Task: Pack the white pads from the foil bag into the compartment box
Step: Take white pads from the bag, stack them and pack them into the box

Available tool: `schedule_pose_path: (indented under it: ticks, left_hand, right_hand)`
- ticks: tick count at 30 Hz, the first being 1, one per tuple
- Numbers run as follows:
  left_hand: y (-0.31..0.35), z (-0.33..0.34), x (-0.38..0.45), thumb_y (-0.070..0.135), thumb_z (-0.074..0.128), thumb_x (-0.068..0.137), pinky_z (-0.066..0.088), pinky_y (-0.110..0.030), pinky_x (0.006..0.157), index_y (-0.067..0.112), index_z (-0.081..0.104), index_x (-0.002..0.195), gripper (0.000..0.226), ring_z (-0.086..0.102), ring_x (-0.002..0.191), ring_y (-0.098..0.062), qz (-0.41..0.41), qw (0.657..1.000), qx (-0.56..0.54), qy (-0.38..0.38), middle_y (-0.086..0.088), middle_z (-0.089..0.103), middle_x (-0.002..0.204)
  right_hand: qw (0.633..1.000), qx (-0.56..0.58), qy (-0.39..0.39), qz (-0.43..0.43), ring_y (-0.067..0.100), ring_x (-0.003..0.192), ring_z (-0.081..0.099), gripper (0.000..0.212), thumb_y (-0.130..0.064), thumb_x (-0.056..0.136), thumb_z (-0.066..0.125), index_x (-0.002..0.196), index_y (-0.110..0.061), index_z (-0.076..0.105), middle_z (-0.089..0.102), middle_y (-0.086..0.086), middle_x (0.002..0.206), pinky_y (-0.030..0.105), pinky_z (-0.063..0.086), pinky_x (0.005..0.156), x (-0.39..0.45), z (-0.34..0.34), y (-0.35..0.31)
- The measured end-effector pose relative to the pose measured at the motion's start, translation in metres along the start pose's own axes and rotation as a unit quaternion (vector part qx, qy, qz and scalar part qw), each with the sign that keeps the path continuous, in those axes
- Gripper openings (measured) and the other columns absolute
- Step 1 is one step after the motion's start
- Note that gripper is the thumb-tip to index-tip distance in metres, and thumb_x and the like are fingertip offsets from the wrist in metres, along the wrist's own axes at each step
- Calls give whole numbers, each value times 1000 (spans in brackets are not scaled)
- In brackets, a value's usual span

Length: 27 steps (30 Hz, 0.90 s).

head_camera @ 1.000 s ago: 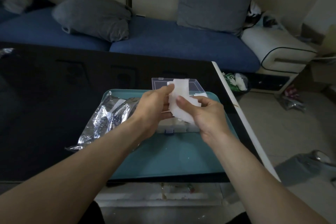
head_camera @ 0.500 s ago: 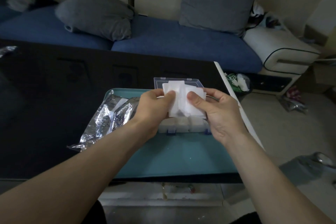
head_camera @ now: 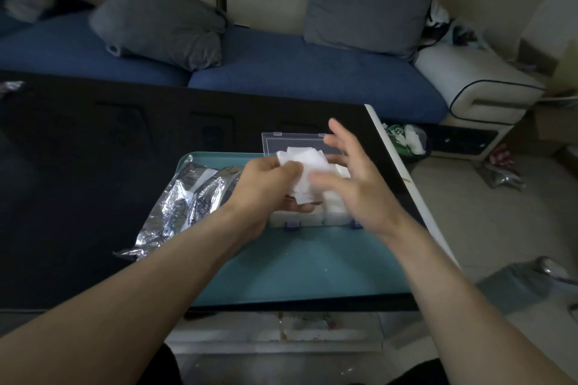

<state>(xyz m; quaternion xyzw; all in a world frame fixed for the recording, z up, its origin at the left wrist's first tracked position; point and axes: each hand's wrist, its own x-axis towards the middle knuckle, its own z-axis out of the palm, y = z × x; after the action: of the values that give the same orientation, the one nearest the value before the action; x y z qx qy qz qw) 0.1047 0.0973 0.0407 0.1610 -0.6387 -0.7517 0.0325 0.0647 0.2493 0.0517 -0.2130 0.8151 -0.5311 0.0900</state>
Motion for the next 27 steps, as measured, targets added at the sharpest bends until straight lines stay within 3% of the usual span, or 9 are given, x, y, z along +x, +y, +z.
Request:
schedule_pose_path:
  ticks: [3, 5, 7, 10, 16, 19, 21, 24, 27]
  left_hand:
    - [2, -3, -1, 10, 57, 92, 61, -44, 64, -2, 66, 97, 16, 71, 73, -31, -12, 998, 61, -10, -19, 71, 86]
    - [2, 0, -4, 10, 55, 92, 56, -34, 56, 1, 66, 98, 15, 69, 71, -26, -43, 997, 33, -48, -15, 70, 83]
    - [5, 3, -7, 14, 54, 92, 50, -28, 53, 5, 66, 101, 18, 67, 69, -21, -98, 987, -40, -121, -10, 69, 83]
    - [11, 0, -9, 23, 58, 84, 53, -28, 57, 8, 68, 97, 22, 68, 71, -20, -156, 951, -136, -229, -8, 69, 85]
    - [7, 0, -5, 18, 61, 90, 57, -35, 77, 8, 64, 99, 14, 68, 83, -24, -179, 920, -180, -300, -14, 66, 93]
    - [2, 4, 0, 13, 62, 88, 57, -30, 67, 12, 63, 92, 4, 63, 71, -19, -187, 921, -188, -285, -11, 62, 83]
    - [-2, 4, 4, 10, 68, 85, 55, -28, 69, 11, 64, 96, 12, 57, 76, -16, -183, 928, -175, -272, -9, 59, 88]
    - [-8, 2, 6, 13, 70, 85, 55, -29, 81, 8, 60, 112, 29, 60, 92, -19, -189, 926, -160, -287, -11, 61, 102]
    - [-8, 3, 6, 24, 71, 85, 54, -28, 74, 10, 58, 111, 31, 59, 80, -17, -192, 930, -139, -279, -7, 58, 91]
  right_hand:
    - [987, -101, -111, -62, -11, 127, 45, 125, -22, 65, 95, 157, -42, 13, 34, -18, 152, 9, 45, 94, -4, -8, 10]
    - [986, -106, -106, -79, -2, 121, 55, 118, -22, 59, 98, 154, -36, 30, 48, -14, 144, 23, 51, 99, -2, -3, 14]
    - [985, -109, -91, -97, 3, 109, 64, 90, -21, 58, 98, 137, -28, 55, 64, -12, 124, 33, 54, 95, 1, 2, 13]
    - [987, -93, -79, -103, 4, 100, 67, 72, -16, 58, 97, 120, -27, 61, 70, -11, 109, 30, 56, 89, 1, 4, 13]
    - [988, -58, -119, -76, 7, 109, 64, 95, -19, 53, 100, 131, -28, 47, 62, -8, 119, 31, 56, 93, -1, 9, 12]
    - [985, -62, -153, -48, -12, 116, 54, 122, -28, 46, 101, 148, -34, 34, 53, -19, 129, 10, 49, 92, -3, 6, 10]
    - [985, -92, -135, -49, -20, 109, 52, 114, -31, 46, 100, 145, -28, 44, 56, -18, 129, 0, 41, 84, -3, 4, 9]
    - [987, -117, -95, -61, -8, 108, 59, 91, -35, 47, 101, 128, -28, 59, 62, -15, 122, 7, 44, 85, -2, 0, 12]
    - [987, -89, -126, -42, -16, 108, 56, 106, -39, 40, 99, 135, -28, 52, 58, -21, 120, 4, 44, 82, -4, 0, 12]
